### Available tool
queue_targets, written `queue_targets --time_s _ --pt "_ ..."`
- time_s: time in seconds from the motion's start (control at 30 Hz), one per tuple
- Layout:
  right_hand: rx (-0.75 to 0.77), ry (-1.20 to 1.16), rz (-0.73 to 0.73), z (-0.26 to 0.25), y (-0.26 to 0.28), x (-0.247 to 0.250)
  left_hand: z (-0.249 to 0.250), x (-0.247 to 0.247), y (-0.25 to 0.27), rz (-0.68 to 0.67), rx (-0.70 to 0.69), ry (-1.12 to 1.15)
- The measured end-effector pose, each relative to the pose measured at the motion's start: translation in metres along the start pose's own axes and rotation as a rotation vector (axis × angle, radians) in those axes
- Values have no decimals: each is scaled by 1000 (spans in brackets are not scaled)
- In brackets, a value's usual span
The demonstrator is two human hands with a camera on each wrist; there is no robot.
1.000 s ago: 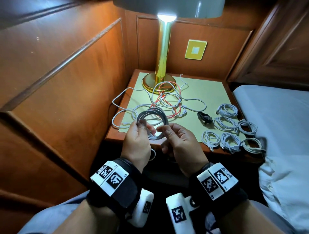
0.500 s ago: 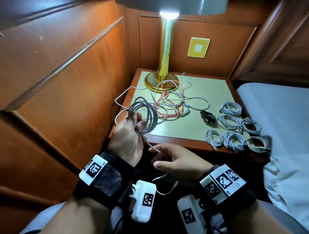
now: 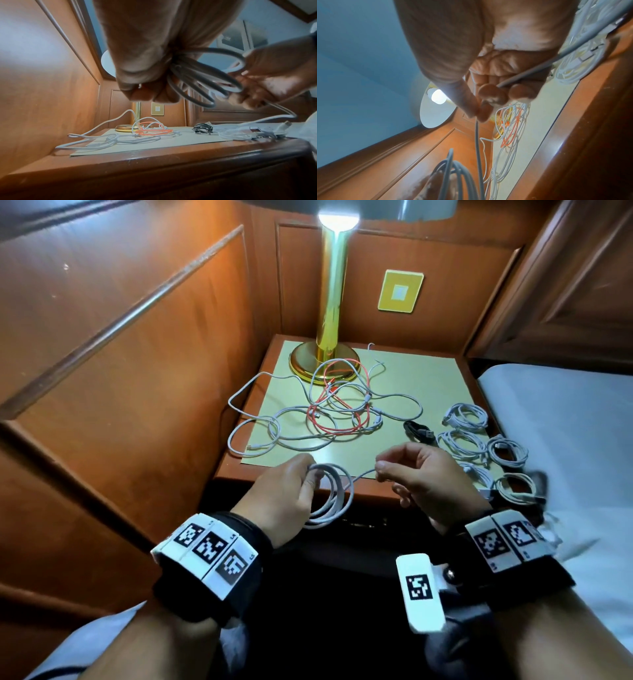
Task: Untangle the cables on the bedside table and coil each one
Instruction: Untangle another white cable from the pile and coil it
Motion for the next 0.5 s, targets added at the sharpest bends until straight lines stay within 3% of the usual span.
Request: queue_targets --time_s 0.13,0.2,0.37,0.5 --pt "78 -60 -43 -11 5 -6 1 -2 0 9 8 -11" --pt "11 -127 -116 -11 6 -8 -1 6 -2 64 15 -1" --pt "-236 -425 -425 -10 18 -16 -16 36 -6 336 85 -10" --pt "-134 -580 -594 -18 24 -18 -21 48 -7 541 45 24"
Point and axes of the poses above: each hand's wrist, its own y-axis away from the middle knuckle, its own x-axis out of the back of the hand, z = x × y, the point moved 6 cm from there along -y, towards the middle knuckle, and after that the axes turned 6 degrees about z, right-handed, at the moved point
